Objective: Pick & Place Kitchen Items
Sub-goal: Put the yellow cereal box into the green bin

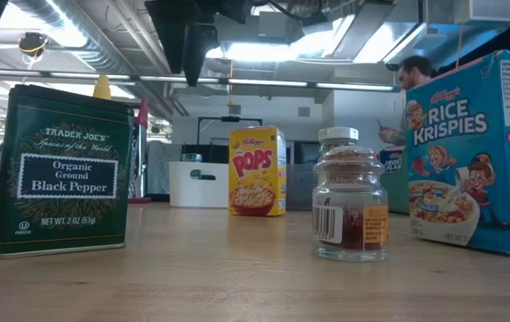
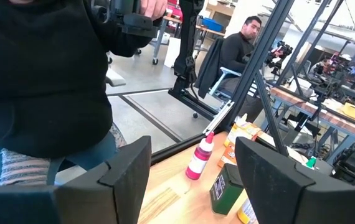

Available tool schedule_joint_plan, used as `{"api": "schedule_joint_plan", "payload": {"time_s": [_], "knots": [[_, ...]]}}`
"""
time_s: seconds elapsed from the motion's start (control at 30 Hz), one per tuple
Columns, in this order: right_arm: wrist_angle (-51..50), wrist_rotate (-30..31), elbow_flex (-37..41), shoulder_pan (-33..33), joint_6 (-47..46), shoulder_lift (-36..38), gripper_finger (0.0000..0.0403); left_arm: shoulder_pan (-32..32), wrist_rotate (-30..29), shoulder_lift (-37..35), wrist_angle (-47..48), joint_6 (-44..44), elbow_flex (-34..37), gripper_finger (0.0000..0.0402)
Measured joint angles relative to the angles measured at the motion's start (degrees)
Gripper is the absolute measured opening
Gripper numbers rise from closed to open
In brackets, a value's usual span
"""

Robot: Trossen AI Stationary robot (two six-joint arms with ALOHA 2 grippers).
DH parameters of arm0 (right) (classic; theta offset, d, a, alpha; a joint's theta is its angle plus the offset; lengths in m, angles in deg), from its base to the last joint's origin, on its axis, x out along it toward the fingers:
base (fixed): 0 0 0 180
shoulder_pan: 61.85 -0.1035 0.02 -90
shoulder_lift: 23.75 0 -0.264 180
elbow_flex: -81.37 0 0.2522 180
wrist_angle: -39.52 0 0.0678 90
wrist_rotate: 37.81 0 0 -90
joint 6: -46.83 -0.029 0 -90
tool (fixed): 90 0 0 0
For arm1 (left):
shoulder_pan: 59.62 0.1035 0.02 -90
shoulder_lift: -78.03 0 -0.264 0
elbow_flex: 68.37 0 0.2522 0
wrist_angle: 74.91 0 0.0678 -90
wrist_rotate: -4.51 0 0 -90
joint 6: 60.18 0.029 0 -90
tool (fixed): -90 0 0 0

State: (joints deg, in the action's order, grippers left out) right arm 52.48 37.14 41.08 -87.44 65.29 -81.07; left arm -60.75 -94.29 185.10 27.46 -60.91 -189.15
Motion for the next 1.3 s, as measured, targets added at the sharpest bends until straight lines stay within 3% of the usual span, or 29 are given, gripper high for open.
{"api": "schedule_joint_plan", "payload": {"time_s": [0.37, 0.53, 0.7, 0.87, 1.3], "knots": [[-0.61, 0.01, 0.0, 0.02, 0.0, 0.0, 0.0234, 0.04, -6.45, 0.02, -1.02, 0.69, 3.98, 0.0328], [-0.61, 0.02, 0.0, 0.37, 0.0, 0.0, 0.0234, 0.89, -6.26, 0.04, -6.15, 7.29, 7.47, 0.0328], [-0.62, 0.02, 0.0, 0.52, 0.0, 0.0, 0.0234, 2.44, -2.5, 0.09, -12.84, 13.67, 9.19, 0.0328], [-0.85, 0.02, 0.0, 0.52, 0.0, 0.0, 0.0234, 5.17, -2.35, 0.09, -17.72, 16.29, 9.19, 0.0327], [-1.08, 0.02, 0.0, 0.5, 0.0, 0.0, 0.0234, 14.22, 11.73, 0.09, -27.2, 21.9, 9.19, 0.0328]]}}
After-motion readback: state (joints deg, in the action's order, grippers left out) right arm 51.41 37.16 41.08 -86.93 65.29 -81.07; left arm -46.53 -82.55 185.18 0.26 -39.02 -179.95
